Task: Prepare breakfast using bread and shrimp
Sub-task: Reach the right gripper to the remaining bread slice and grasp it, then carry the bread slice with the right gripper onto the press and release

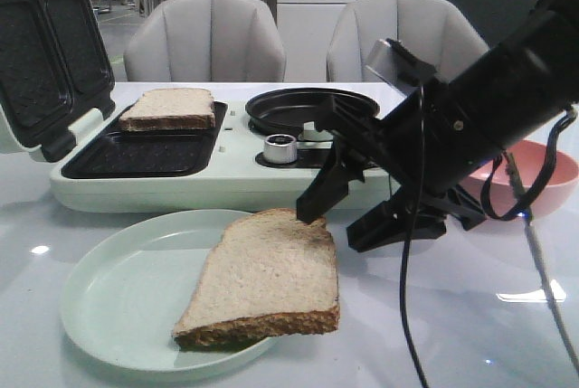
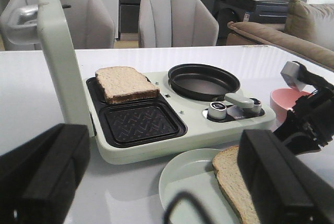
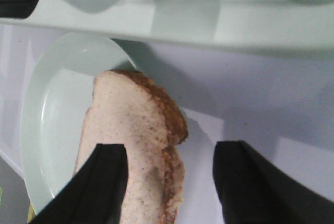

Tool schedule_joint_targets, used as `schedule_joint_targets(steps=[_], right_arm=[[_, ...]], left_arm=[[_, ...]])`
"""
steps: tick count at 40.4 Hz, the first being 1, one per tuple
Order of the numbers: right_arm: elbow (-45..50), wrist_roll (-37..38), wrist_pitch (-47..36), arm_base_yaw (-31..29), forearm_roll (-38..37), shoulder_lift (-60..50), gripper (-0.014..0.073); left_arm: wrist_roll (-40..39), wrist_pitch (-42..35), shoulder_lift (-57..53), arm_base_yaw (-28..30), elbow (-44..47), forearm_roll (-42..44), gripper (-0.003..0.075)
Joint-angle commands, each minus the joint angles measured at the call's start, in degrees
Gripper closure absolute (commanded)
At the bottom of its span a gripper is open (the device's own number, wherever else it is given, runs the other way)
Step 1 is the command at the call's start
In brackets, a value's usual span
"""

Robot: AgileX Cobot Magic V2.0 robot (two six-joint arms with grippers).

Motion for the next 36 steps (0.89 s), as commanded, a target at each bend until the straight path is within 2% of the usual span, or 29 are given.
schedule_joint_targets(steps=[1,8,11,22,25,36], right_arm=[[-1.6,-0.9,1.8,1.3,1.9,-1.1,0.0113],[-1.6,-0.9,1.9,1.9,3.1,0.4,0.0142],[-1.6,-0.9,2.1,1.9,3.7,0.4,0.0202],[-1.6,-1.7,1.6,1.9,4.1,-0.8,0.0512],[-1.6,-2.9,1.5,1.9,4.1,-2.3,0.0545],[-2.2,-4.2,1.9,1.9,4.1,-8.9,0.0545]], left_arm=[[-0.6,-4.9,0.7,-0.5,-1.7,0.1,0.0093],[-0.6,-4.9,0.7,-0.5,-1.7,0.1,0.0093],[-0.6,-4.9,0.7,-0.5,-1.7,0.1,0.0093],[-0.6,-4.9,0.7,-0.5,-1.7,0.1,0.0093],[-0.6,-4.9,0.7,-0.5,-1.7,0.1,0.0093],[-0.6,-4.9,0.7,-0.5,-1.7,0.1,0.0093]])
